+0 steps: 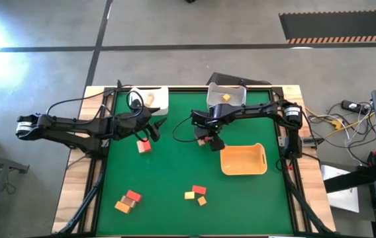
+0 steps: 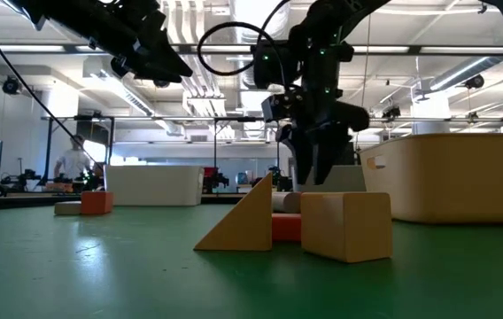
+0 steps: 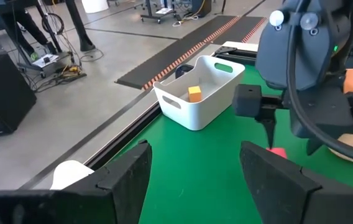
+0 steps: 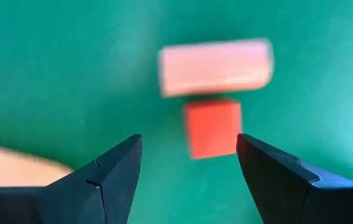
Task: Sort & place blocks by color
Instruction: Put the orange block into the yellow bin
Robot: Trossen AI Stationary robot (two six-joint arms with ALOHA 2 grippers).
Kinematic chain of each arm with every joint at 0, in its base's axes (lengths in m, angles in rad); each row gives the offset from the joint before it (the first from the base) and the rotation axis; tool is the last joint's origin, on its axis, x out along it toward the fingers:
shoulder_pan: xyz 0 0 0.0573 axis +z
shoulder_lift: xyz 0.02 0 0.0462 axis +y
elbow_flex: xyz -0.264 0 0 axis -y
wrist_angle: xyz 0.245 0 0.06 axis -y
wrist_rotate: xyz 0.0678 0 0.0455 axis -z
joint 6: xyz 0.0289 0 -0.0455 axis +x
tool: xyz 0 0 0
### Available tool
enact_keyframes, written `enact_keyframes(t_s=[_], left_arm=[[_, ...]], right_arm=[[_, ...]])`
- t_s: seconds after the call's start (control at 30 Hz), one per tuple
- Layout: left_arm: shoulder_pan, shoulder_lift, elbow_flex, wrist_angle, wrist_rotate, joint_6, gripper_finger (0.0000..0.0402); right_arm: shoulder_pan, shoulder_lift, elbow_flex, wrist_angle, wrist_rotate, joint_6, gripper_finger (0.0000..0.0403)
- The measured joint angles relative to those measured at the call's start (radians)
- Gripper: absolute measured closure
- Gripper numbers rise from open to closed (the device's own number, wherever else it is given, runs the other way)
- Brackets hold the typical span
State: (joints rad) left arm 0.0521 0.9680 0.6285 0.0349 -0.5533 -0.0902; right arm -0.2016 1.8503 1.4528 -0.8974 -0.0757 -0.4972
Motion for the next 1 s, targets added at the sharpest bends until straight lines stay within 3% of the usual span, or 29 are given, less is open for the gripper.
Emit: enact_keyframes(t_s=[0.43, 0.8, 1.0], left_arm=[[0.0, 0.0, 0.0, 0.001, 0.0, 0.001, 0.0173], [0.0, 0.0, 0.0, 0.001, 0.0, 0.0, 0.0173], [0.0, 0.0, 0.0, 0.001, 0.0, -0.001, 0.0173]], right_arm=[[-0.002, 0.052, -0.049, 0.078, 0.011, 0.011, 0.0158], [-0.002, 0.075, -0.053, 0.121, 0.024, 0.026, 0.0281], [-0.002, 0.063, -0.054, 0.118, 0.027, 0.037, 0.0283]])
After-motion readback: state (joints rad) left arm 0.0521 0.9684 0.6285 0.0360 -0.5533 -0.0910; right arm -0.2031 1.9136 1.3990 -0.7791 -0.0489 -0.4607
